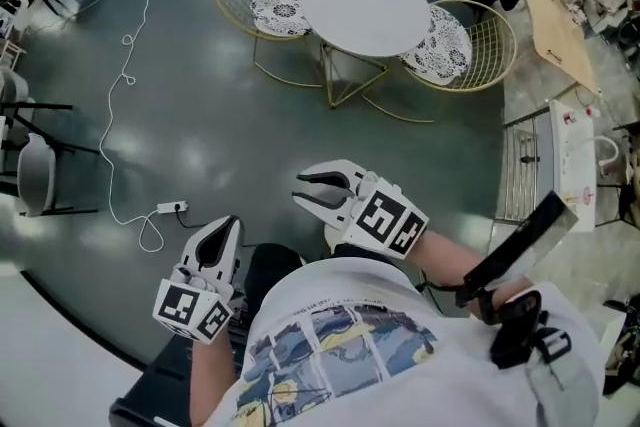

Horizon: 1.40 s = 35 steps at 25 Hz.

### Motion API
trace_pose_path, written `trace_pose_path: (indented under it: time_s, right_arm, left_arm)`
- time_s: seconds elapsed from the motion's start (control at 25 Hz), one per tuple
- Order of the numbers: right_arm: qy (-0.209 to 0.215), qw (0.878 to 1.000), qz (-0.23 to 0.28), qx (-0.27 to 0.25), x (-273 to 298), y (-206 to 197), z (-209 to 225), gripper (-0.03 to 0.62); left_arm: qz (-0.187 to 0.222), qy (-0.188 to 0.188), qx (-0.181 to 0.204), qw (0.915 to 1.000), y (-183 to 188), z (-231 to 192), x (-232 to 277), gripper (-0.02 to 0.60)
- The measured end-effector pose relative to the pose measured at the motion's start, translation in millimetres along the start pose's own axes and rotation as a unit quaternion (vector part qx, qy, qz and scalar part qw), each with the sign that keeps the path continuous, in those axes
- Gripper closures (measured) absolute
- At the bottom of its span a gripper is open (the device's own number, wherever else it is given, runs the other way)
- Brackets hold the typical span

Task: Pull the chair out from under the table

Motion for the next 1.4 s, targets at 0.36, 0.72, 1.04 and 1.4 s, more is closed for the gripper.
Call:
trace_pose_path:
  time_s: [0.36,0.72,1.04,1.4]
  right_arm:
    - [-0.098,0.995,-0.004,0.019,71,17,94,0.457]
    - [-0.214,0.977,-0.005,0.019,196,92,168,0.457]
    - [-0.276,0.960,-0.007,0.043,239,111,251,0.457]
    - [-0.313,0.948,0.010,0.061,252,113,412,0.457]
  left_arm:
    - [-0.021,-0.060,0.018,0.9978,41,-129,84,0.571]
    - [-0.071,-0.158,0.065,0.9827,122,-313,151,0.523]
    - [-0.099,-0.188,0.050,0.9759,153,-414,255,0.465]
    - [-0.184,-0.199,0.104,0.9569,186,-475,445,0.434]
Point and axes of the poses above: the fingertips, and each gripper's own axes: x forward along the fingers, z to its right, y out of its top, the point moved 10 cm from there along -x, backward along the fingers, and after that the axes turned 9 degrees about z, right-handed, at the moved point
